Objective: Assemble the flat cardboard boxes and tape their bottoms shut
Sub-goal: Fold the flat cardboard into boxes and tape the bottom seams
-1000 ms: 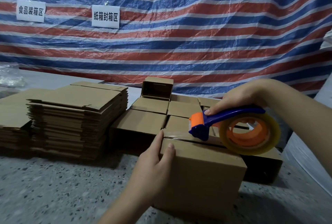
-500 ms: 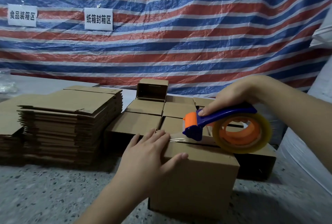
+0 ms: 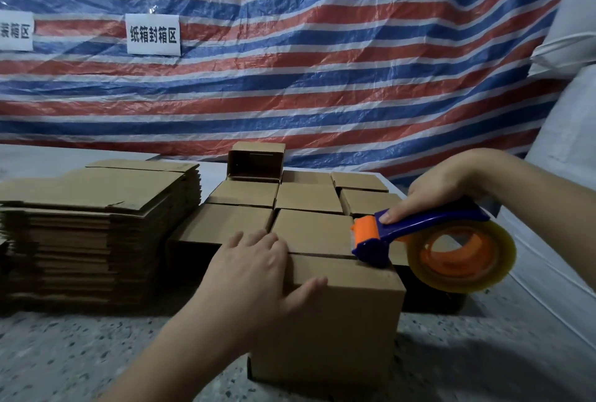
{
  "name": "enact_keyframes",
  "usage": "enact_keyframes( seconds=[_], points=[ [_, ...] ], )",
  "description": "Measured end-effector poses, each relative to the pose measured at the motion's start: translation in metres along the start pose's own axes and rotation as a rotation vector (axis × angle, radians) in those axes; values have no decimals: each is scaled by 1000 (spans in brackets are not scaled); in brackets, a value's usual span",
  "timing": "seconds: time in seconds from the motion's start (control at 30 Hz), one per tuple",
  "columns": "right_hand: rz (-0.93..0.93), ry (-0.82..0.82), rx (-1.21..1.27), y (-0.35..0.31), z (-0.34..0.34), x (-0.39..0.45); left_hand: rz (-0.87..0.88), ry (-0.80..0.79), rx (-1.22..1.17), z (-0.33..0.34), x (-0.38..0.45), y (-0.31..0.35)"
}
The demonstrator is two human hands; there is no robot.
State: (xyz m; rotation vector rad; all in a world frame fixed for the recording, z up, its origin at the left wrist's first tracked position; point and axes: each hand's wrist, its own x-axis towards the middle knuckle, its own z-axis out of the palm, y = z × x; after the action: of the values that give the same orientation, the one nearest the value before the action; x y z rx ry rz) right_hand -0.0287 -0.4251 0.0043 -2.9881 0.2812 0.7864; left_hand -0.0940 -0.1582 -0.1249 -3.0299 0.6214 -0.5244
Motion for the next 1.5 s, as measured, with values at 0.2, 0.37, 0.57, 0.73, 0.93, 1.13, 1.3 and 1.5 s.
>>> enact_keyframes(
  seconds=[0.2, 0.37, 0.57, 0.73, 0.93, 1.13, 1.3, 1.5],
  points=[
    [3, 15, -22, -1, -2, 5, 107, -92, -23, 8, 14, 32],
    [-1, -27, 51, 6, -2, 6, 113, -94, 43, 13, 16, 32],
    [34, -52, 56, 29, -10, -5, 114, -89, 30, 14, 14, 31],
    [58, -96, 53, 44, 3, 2, 120, -77, 22, 16, 14, 31],
    [33, -63, 95, 50, 14, 7, 87, -101, 24, 6, 25, 49],
    [-8, -71, 108, 53, 14, 9, 226, -86, -88, 21, 41, 82],
    [-27, -102, 163, 66, 13, 9, 258, -6, -12, 31, 43, 78],
    [107, -70, -103, 75, 7, -17, 274, -9, -40, 33, 43, 76]
  ],
)
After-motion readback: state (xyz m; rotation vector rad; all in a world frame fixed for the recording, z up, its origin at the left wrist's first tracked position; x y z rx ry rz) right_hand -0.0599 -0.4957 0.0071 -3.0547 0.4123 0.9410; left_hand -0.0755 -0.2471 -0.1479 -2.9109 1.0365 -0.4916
